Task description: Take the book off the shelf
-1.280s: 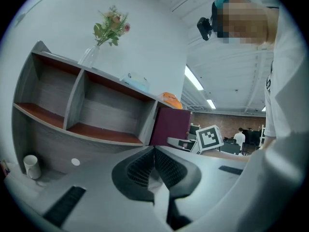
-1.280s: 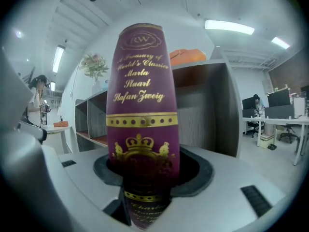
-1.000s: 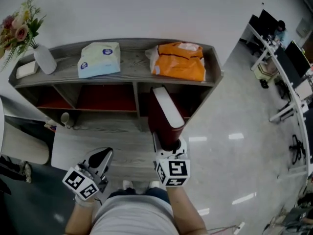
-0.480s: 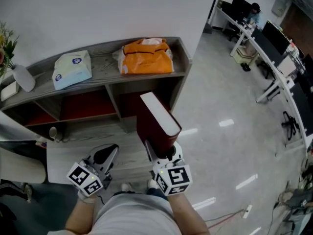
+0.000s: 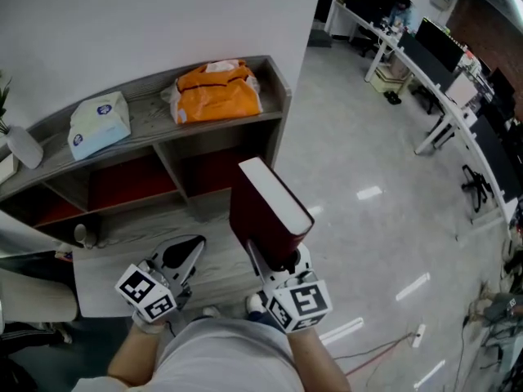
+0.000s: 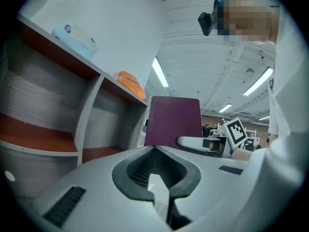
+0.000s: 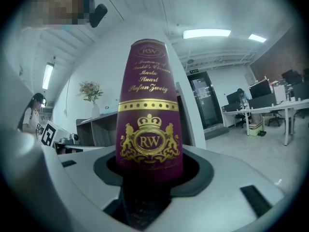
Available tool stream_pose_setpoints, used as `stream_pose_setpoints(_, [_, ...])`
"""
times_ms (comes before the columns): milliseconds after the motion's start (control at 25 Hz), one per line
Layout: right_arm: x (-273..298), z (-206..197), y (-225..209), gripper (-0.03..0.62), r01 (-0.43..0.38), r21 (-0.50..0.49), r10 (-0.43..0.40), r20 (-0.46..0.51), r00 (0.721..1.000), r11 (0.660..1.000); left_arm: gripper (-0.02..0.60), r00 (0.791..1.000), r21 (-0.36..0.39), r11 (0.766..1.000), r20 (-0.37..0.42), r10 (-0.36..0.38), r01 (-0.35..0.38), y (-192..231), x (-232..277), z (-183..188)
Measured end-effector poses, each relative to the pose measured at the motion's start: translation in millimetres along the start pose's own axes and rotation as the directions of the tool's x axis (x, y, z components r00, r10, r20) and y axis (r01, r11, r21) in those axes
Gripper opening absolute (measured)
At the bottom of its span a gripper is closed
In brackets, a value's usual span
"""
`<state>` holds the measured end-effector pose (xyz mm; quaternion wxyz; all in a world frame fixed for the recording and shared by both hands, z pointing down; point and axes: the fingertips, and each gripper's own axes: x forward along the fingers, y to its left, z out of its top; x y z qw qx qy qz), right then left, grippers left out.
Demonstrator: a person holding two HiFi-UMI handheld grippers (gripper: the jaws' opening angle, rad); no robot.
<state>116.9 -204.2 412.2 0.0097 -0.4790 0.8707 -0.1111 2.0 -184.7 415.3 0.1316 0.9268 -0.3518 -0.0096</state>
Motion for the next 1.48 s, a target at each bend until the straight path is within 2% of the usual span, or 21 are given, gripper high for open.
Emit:
stream_pose_setpoints(520, [-14, 0, -7, 0.230, 0.029, 0.013, -0.030, 0.034, 0.999, 0.999, 0.015, 0.999, 0.002, 0.999, -0.015, -0.038, 0.038, -7, 10, -4])
stream_pose_setpoints(1480, [-11, -7, -2, 0.230, 0.016, 0.030, -0.017, 0.027, 0.999, 0.999, 0.015, 1.000, -0.005, 1.000, -0.010, -0.019, 0.019, -5, 5, -6])
